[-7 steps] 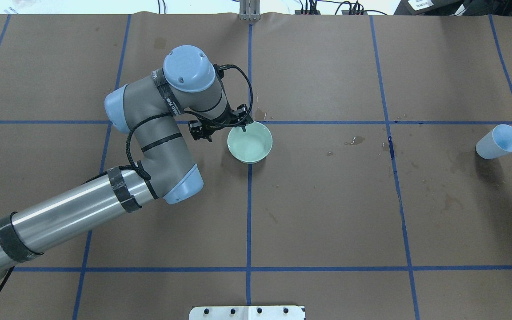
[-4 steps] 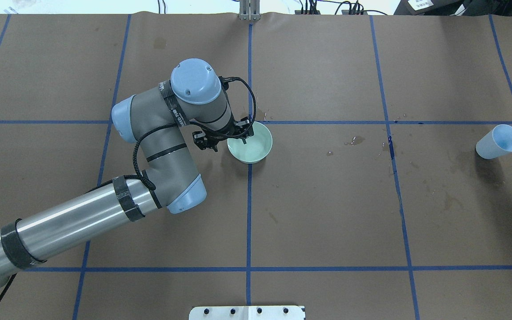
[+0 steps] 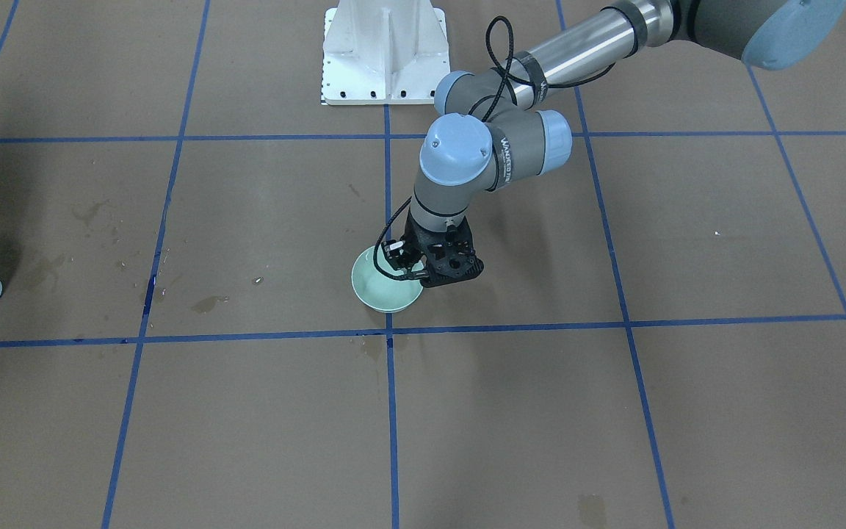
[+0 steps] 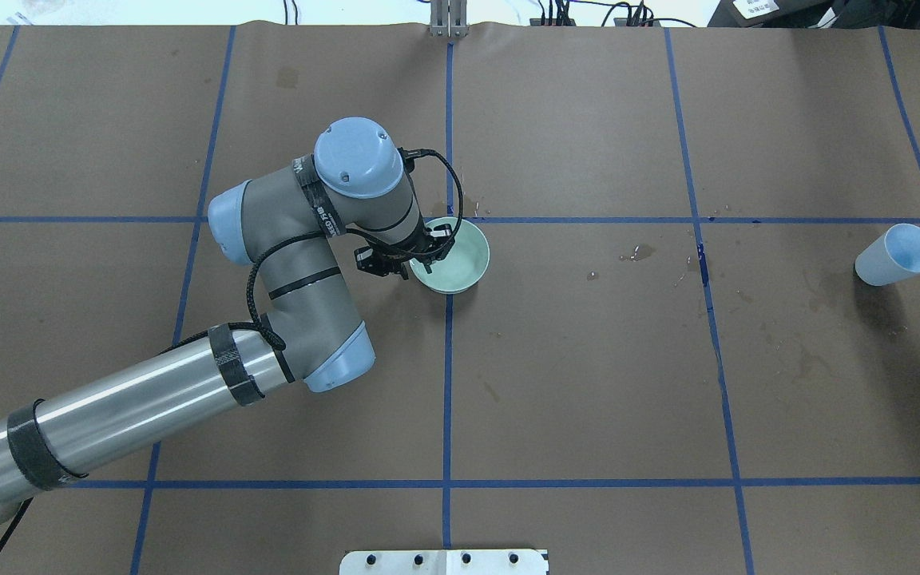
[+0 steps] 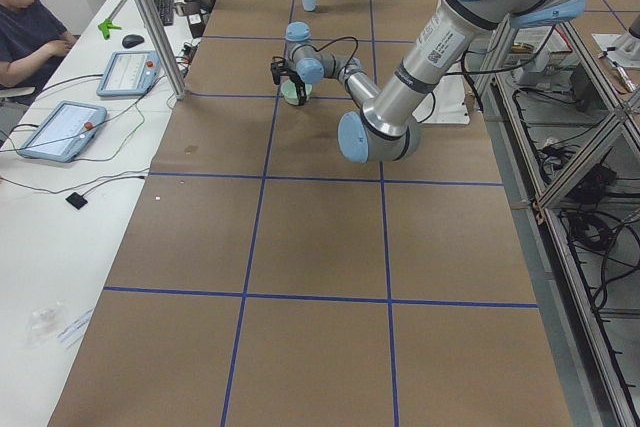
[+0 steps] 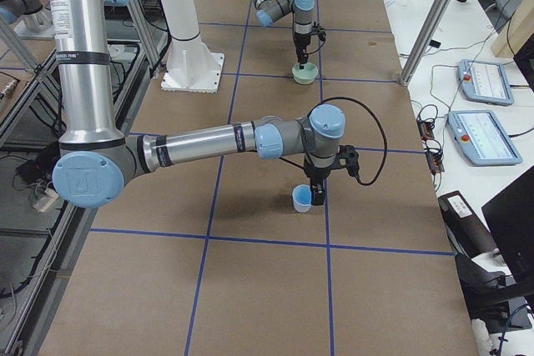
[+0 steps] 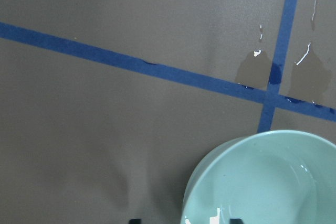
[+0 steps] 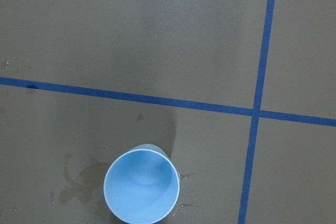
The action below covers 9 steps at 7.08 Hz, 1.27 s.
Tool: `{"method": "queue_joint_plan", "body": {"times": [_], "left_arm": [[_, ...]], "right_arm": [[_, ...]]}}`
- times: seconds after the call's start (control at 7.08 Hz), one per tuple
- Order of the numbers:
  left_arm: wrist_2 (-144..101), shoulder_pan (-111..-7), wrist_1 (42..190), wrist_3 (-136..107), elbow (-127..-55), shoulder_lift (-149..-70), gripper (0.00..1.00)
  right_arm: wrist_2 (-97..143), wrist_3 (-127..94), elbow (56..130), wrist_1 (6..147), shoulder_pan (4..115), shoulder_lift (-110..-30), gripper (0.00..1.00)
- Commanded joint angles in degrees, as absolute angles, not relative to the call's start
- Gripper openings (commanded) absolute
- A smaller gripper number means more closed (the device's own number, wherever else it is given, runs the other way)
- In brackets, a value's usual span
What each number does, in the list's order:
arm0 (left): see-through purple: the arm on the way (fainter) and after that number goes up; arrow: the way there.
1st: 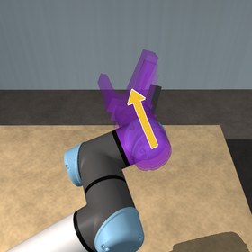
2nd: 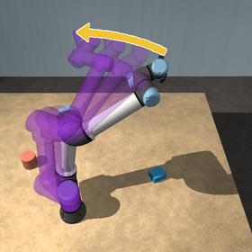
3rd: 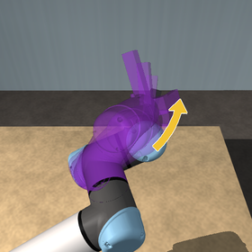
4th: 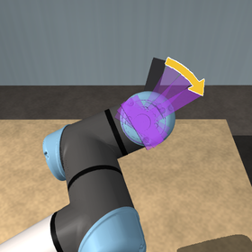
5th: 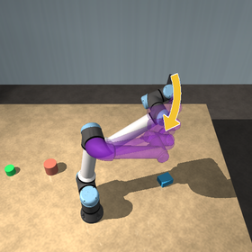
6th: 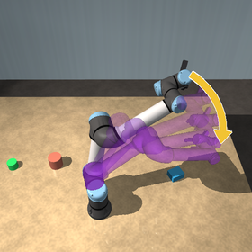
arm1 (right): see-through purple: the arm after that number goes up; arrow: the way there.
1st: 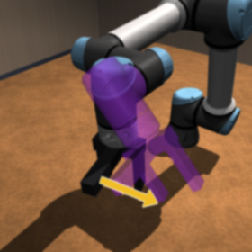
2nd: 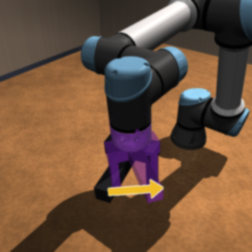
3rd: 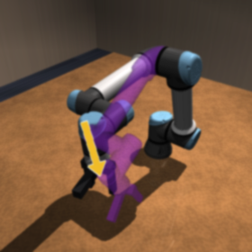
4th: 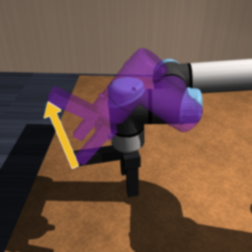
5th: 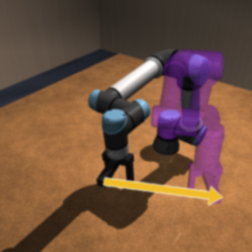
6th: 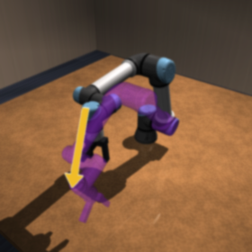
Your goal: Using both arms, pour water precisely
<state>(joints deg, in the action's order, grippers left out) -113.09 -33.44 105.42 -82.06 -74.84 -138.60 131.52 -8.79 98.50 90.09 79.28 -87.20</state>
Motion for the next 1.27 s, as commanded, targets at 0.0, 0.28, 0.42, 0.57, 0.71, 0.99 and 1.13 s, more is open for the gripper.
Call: {"method": "queue_joint_plan", "body": {"times": [0.0, 0.28, 0.42, 0.57, 0.71, 0.99, 1.13], "left_arm": [[-113.11, -32.96, 105.29, -84.96, -75.06, -138.69, 0.0], [-114.16, -34.79, 104.59, -85.34, -76.63, -138.78, 0.0], [-118.61, -37.68, 104.07, -85.25, -77.77, -138.69, 0.0], [-123.0, -41.27, 102.76, -84.91, -79.7, -137.73, 0.0], [-126.61, -44.44, 102.83, -84.21, -83.2, -133.37, 0.0], [-132.34, -51.29, 102.83, -73.53, -94.16, -118.47, 0.0], [-133.58, -54.2, 103.27, -66.6, -98.92, -109.69, 0.0]], "right_arm": [[131.48, -8.88, 98.09, 90.0, 79.28, -87.01, 0.99], [131.49, -8.88, 97.82, 89.91, 79.28, -86.84, 0.99], [131.48, -8.88, 97.82, 90.0, 79.28, -86.75, 0.99], [131.48, -8.88, 97.82, 90.0, 79.28, -86.57, 0.99], [131.66, -8.88, 97.82, 90.0, 79.28, -86.57, 1.0], [132.8, -8.88, 97.91, 89.83, 79.28, -86.57, 0.99], [132.8, -8.79, 97.91, 89.65, 79.28, -86.75, 0.99]]}}
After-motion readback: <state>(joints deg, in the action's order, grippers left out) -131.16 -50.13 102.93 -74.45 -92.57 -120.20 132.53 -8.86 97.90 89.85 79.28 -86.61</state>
